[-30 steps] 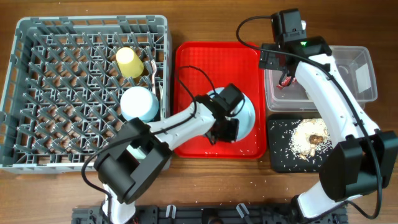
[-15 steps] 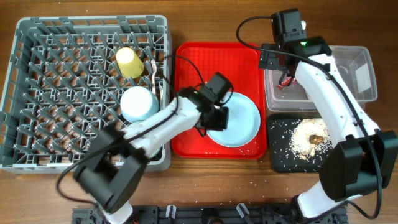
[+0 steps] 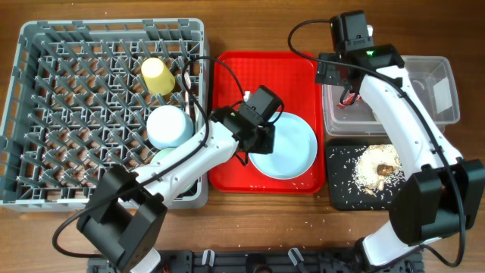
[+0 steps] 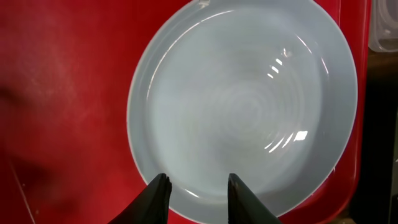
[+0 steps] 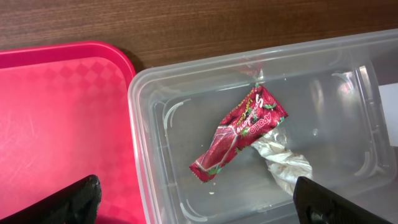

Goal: Sort waste into correct bins and load items into the dishwasher rack

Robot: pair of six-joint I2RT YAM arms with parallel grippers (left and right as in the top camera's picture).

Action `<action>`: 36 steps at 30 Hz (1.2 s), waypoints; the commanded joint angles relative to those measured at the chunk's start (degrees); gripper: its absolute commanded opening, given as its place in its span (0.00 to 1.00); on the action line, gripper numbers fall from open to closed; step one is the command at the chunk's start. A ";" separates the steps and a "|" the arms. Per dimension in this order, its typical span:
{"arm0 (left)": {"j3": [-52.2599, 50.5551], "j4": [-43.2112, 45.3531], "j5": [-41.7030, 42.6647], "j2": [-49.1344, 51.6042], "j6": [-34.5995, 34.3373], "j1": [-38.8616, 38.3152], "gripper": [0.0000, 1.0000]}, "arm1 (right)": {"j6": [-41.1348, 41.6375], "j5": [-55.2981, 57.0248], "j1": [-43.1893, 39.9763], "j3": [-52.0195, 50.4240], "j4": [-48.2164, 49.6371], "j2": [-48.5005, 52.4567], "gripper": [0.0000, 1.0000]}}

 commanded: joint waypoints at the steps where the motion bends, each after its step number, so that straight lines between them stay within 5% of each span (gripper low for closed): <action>1: -0.24 0.48 6.47 0.44 -0.76 -0.85 0.31 | -0.68 1.11 -0.15 0.33 0.15 -0.39 1.00; 13: -0.24 5.25 -0.66 3.45 -4.28 -11.32 0.29 | -0.68 1.11 -0.13 0.33 0.15 -0.39 1.00; 16: -0.24 5.42 -3.15 7.58 -4.33 -11.26 0.04 | -0.68 1.14 -0.13 0.33 0.15 -0.39 1.00; 19: -0.24 5.14 -9.42 11.69 -5.75 -11.19 0.04 | -0.68 1.14 -0.13 0.33 0.13 -0.39 1.00; 36: -0.24 -7.30 -12.35 13.18 -8.24 2.60 0.04 | -0.66 1.11 -0.13 0.33 0.15 -0.39 1.00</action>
